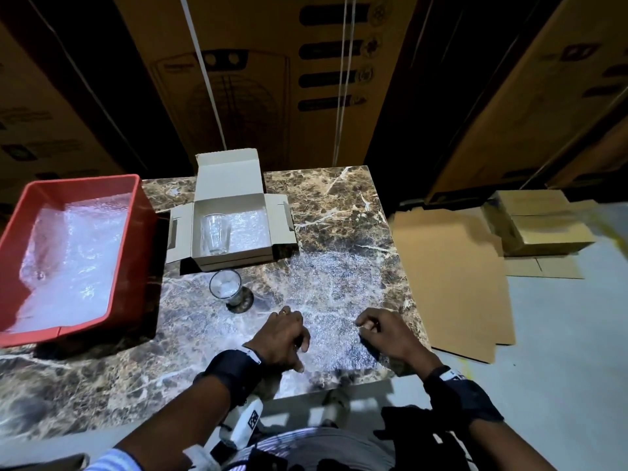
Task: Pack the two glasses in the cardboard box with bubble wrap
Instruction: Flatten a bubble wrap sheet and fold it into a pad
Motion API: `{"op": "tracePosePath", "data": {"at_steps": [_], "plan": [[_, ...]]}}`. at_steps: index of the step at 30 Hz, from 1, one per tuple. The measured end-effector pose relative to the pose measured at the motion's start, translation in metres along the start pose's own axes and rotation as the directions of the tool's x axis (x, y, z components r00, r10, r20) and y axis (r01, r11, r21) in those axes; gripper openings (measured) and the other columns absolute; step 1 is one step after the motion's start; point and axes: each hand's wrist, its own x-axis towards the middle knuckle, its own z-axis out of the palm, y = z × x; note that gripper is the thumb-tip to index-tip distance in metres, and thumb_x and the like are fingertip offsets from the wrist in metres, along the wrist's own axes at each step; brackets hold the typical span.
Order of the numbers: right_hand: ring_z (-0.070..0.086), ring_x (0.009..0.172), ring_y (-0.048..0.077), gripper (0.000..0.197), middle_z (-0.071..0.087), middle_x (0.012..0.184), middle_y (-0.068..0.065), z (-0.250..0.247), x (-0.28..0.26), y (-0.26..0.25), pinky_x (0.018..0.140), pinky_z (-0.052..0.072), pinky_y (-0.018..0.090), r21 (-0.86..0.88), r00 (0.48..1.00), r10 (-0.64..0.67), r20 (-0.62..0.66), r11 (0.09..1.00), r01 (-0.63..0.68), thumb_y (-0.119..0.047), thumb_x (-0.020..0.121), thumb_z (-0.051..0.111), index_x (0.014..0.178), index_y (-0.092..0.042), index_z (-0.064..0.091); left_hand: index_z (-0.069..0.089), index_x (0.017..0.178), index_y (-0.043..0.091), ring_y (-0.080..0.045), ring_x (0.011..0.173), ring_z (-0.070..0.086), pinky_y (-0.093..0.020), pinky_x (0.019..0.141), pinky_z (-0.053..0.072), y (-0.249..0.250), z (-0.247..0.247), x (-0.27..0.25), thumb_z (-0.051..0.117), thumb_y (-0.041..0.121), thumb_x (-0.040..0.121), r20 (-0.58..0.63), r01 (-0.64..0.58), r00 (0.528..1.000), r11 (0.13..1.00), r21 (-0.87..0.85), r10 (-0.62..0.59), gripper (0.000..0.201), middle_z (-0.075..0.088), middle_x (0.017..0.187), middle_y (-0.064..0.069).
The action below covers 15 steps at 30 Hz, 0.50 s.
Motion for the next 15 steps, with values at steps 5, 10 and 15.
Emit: {"op": "tracePosePath", "data": {"at_steps": [5, 10, 15], "plan": [[0.068, 0.089, 0.008, 0.023, 0.072, 0.098, -0.011, 0.003, -0.002, -0.003, 0.086, 0.058, 0.032, 0.090, 0.994, -0.010, 0.106, 0.996, 0.000, -0.017, 0.086, 0.073, 0.092, -0.039, 0.068, 0.075, 0.082, 0.027, -0.016, 0.092, 0.050, -0.035, 0.083, 0.045, 0.001, -0.003, 0.000, 0.064, 0.038, 0.068, -0.053, -0.006, 0.999, 0.998, -0.056, 0.003, 0.021, 0.060, 0.090, 0.012], [0.054, 0.116, 0.004, 0.091, 0.054, 0.129, -0.015, -0.013, -0.007, -0.007, 0.096, 0.041, 0.018, 0.099, 0.961, -0.043, 0.273, 0.995, 0.016, -0.070, 0.057, 0.085, 0.135, -0.035, 0.054, 0.067, 0.088, 0.032, -0.008, 0.098, 0.056, -0.037, 0.089, 0.051, -0.004, -0.019, 0.002, 0.065, 0.055, 0.077, -0.100, 0.055, 0.989, 0.905, -0.422, -0.107, 0.025, 0.065, 0.099, 0.011], [0.055, 0.118, 0.008, 0.086, 0.053, 0.132, -0.014, -0.015, 0.001, 0.018, 0.099, 0.049, 0.026, 0.060, 0.965, -0.010, 0.262, 0.998, -0.005, -0.048, 0.060, 0.092, 0.136, -0.041, 0.052, 0.067, 0.090, 0.021, -0.007, 0.084, 0.067, -0.026, 0.077, 0.051, 0.001, -0.040, 0.010, 0.064, 0.024, 0.095, -0.206, -0.008, 0.966, 0.781, -0.624, -0.154, 0.007, 0.073, 0.089, 0.001]]}}
